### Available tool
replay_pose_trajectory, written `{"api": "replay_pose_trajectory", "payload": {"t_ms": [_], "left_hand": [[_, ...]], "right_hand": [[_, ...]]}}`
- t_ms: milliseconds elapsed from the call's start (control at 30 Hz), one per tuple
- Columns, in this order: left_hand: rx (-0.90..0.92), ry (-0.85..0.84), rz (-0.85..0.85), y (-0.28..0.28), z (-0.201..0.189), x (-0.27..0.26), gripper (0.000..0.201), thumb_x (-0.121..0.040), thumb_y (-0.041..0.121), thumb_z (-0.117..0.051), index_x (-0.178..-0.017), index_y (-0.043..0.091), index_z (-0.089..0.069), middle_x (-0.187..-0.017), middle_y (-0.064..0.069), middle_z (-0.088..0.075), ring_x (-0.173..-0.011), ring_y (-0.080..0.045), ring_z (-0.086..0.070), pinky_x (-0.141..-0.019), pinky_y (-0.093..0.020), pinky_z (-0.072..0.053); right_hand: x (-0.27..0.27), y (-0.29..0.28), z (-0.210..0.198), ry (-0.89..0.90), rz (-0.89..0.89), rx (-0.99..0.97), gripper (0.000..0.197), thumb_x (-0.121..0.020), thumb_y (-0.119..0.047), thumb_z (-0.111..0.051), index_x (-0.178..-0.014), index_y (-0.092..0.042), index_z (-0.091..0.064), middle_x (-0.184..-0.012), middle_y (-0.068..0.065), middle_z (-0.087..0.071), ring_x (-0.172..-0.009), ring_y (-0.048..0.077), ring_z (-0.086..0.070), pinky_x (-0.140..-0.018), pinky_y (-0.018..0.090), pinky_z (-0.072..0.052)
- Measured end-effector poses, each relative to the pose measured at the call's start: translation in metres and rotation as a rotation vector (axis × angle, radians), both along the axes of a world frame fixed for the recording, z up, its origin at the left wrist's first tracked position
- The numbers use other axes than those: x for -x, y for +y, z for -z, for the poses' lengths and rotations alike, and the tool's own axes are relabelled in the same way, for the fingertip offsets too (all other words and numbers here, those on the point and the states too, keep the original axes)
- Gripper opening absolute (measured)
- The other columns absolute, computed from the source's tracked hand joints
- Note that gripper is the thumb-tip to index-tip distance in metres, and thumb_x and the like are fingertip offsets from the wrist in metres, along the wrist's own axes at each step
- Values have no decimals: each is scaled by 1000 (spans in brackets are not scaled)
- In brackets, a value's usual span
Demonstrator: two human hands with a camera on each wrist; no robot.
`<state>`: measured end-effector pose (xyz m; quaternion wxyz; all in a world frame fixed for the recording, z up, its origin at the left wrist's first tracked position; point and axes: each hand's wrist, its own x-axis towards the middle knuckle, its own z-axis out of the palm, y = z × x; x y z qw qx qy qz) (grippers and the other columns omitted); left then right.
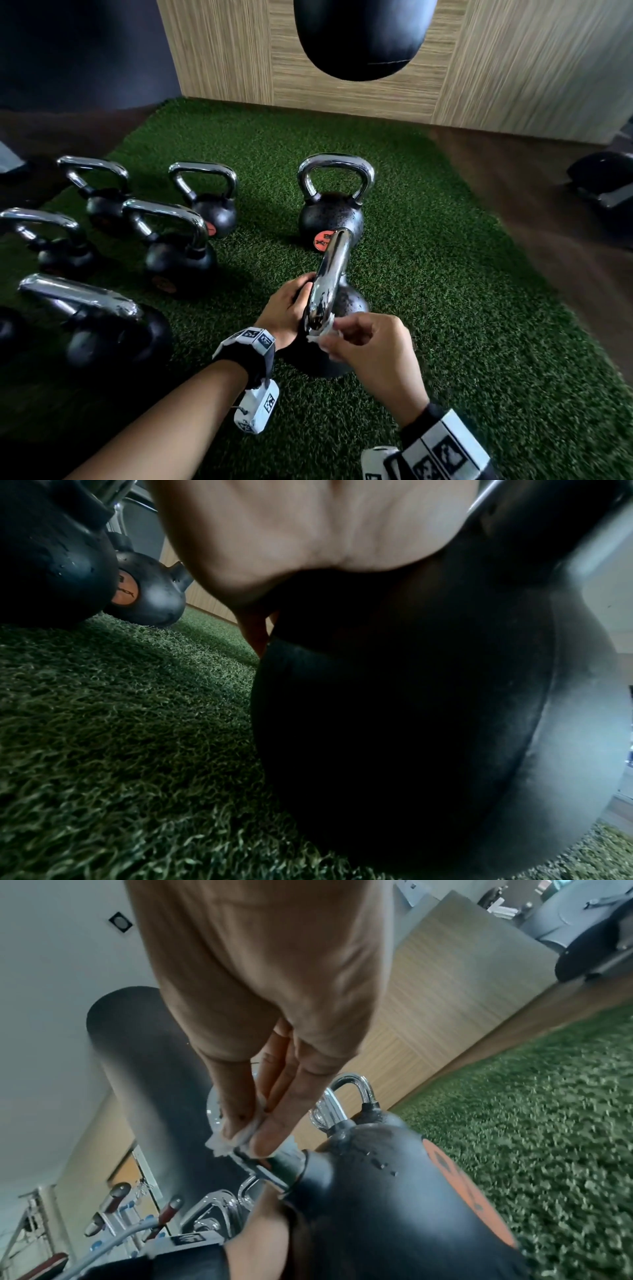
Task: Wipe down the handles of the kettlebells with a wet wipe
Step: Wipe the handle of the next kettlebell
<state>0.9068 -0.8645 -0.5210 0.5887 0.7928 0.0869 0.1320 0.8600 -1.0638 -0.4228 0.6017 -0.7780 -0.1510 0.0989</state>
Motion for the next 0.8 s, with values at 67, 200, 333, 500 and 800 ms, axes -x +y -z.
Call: {"api": "replay_pose_trajectory", "payload": {"t_ms": [67, 200, 333, 500, 800], "left_hand": [[-13, 2, -3, 0, 1, 0, 43, -88, 23, -54, -128, 16, -66, -123, -22, -68, -119, -44, -60, -103, -62, -47], [-92, -4, 22, 1, -2, 2, 43, -93, 32, -49, -129, 16, -65, -122, -17, -69, -118, -36, -62, -104, -55, -48], [-121, -6, 20, 2, -3, 3, 47, -93, 35, -47, -133, 18, -64, -123, -12, -70, -118, -30, -63, -105, -51, -48], [-60, 12, 14, 2, -5, 2, 48, -90, 35, -49, -131, 15, -65, -124, -16, -69, -119, -36, -63, -105, -57, -47], [-102, -21, 47, 3, 0, 0, 45, -94, 39, -47, -130, 18, -65, -124, -10, -69, -119, -29, -62, -106, -53, -46]], "right_hand": [[1, 5, 7, -36, -3, -3, 7, -82, -12, -81, -78, -15, -77, -71, -4, -74, -62, 1, -70, -54, 12, -53], [0, 5, 23, -312, 19, 243, 7, -85, -14, -78, -89, -20, -79, -75, -22, -65, -73, -10, -65, -57, 4, -47], [-17, 5, 23, -369, -95, 296, 19, -92, -10, -69, -82, -27, -70, -87, -22, -58, -84, -12, -61, -62, 4, -49], [-51, 11, -7, -302, -364, 504, 27, -93, -7, -67, -83, -32, -62, -97, -12, -61, -87, 4, -63, -71, 11, -54], [-68, 16, -17, -174, -545, 443, 28, -91, 7, -59, -102, -15, -72, -104, -3, -70, -94, 9, -66, -81, 19, -54]]}}
